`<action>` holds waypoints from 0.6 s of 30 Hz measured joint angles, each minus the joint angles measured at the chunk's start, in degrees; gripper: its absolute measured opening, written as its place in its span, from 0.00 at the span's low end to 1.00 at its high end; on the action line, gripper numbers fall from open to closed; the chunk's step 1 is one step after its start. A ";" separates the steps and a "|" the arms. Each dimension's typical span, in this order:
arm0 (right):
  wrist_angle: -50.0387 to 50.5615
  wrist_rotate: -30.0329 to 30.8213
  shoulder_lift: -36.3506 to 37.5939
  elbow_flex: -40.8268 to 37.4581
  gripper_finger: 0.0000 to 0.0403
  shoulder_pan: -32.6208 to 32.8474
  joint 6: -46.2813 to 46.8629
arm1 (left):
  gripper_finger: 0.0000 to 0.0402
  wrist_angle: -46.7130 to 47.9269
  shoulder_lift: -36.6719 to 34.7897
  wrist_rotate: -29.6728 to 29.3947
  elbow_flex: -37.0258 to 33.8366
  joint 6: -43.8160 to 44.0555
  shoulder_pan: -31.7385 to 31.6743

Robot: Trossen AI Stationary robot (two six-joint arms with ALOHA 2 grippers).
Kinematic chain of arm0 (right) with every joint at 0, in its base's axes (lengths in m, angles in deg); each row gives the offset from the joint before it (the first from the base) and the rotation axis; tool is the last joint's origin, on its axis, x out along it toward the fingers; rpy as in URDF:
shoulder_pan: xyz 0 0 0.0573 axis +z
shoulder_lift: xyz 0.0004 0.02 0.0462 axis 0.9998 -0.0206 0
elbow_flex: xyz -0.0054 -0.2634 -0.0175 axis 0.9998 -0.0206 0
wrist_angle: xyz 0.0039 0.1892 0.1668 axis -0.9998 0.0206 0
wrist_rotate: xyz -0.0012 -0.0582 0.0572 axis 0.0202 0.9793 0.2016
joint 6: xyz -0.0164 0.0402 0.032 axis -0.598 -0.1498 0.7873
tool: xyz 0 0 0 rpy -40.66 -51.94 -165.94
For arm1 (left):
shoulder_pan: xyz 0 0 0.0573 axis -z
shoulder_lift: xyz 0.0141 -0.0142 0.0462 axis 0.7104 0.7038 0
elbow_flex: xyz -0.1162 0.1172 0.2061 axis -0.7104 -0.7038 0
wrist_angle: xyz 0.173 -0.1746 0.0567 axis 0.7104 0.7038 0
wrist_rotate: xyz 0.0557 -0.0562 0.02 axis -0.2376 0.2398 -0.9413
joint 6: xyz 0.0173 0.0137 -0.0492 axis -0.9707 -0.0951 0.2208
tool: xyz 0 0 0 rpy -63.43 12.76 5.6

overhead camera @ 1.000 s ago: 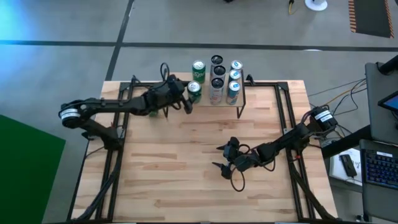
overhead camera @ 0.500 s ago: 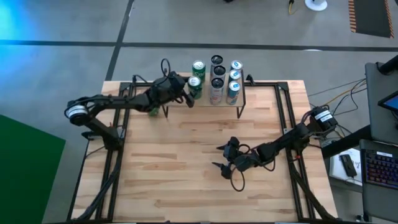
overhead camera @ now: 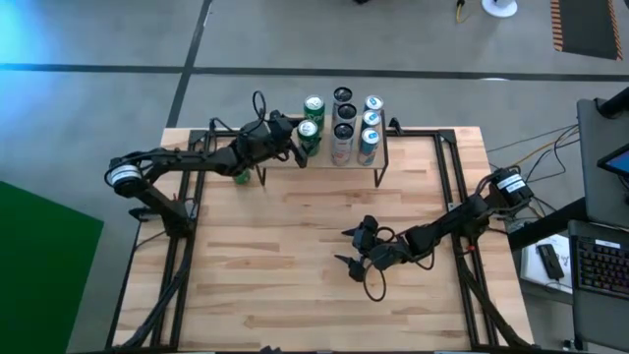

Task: Sort soda cans
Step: Put the bottom green soda can on the shelf and align it with other green soda can

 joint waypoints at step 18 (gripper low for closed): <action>0.45 0.00 0.02 -0.39 0.86 -0.10 0.46 | 0.89 13.91 -7.99 -4.28 0.00 -1.14 0.00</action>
